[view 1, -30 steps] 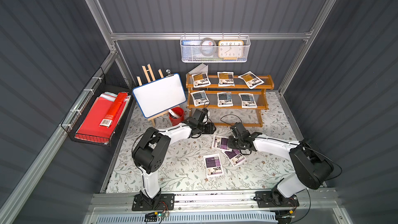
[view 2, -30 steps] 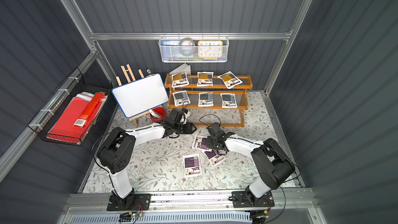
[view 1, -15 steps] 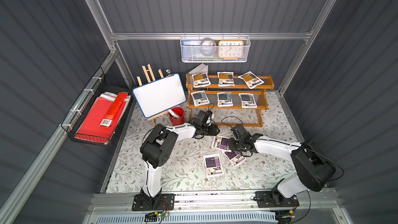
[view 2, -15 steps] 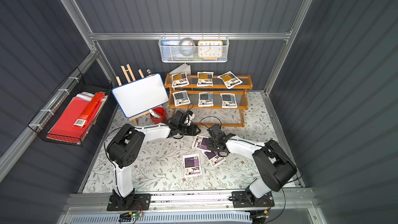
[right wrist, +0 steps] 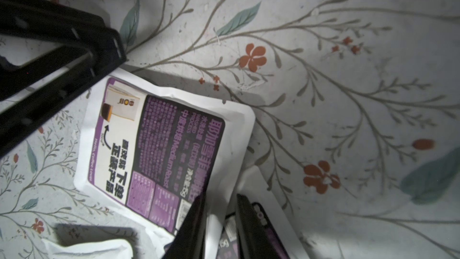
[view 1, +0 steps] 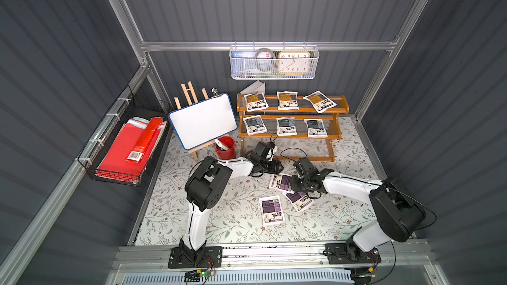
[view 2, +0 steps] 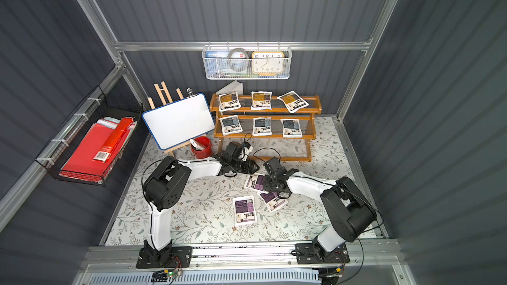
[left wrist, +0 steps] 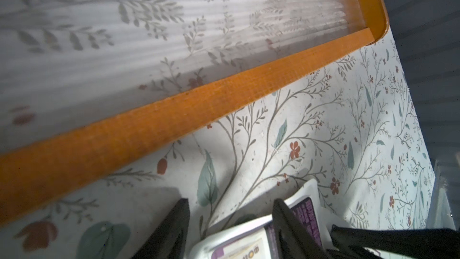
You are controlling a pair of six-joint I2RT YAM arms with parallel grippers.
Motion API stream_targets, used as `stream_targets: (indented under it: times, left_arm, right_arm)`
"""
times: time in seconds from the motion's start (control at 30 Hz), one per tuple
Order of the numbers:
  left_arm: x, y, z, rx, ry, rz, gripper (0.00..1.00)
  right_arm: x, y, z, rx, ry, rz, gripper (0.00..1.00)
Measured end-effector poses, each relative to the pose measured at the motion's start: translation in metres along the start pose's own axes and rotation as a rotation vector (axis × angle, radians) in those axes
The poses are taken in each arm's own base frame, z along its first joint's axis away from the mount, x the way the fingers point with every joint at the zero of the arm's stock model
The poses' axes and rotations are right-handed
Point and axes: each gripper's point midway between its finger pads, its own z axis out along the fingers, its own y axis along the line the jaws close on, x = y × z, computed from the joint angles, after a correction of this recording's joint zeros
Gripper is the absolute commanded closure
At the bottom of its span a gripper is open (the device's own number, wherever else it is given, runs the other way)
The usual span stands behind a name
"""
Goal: Place the bagged coffee beans on the shelf by color
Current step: Adjust the bagged coffee beans at the center of the board, then pick up the bagged coffee beans at the center of the board.
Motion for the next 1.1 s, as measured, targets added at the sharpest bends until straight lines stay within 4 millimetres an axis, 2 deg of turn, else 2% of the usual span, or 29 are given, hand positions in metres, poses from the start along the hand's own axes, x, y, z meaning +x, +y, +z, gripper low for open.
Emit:
stream_targets:
  times: [0.13,0.33,0.53,0.7,0.9,1.0,1.1]
  left_arm:
    - [0.004,-0.005,0.001,0.019,0.016,0.016,0.44]
    - [0.021,-0.024,0.006,0.064,0.068,0.052,0.46]
    - [0.039,-0.031,-0.003,0.096,0.122,0.057,0.46]
    - [0.049,-0.028,-0.012,0.074,0.15,0.042,0.47]
    - [0.052,-0.025,-0.014,0.054,0.158,0.029,0.49]
    - [0.052,-0.025,-0.015,0.052,0.16,0.028,0.5]
    - [0.053,-0.024,-0.015,0.047,0.166,0.025,0.57]
  right_arm:
    - [-0.011,0.005,0.005,0.006,0.001,-0.023,0.75]
    - [-0.047,0.006,0.004,0.013,-0.054,-0.038,0.75]
    - [-0.07,0.002,0.002,0.022,-0.092,-0.047,0.75]
    - [-0.067,0.003,-0.004,0.007,-0.094,-0.045,0.74]
    - [-0.051,0.008,-0.034,-0.081,-0.101,-0.023,0.7]
    - [-0.033,0.006,-0.039,-0.104,-0.061,-0.004,0.62]
    - [-0.009,0.004,-0.035,-0.134,0.024,0.008,0.56]
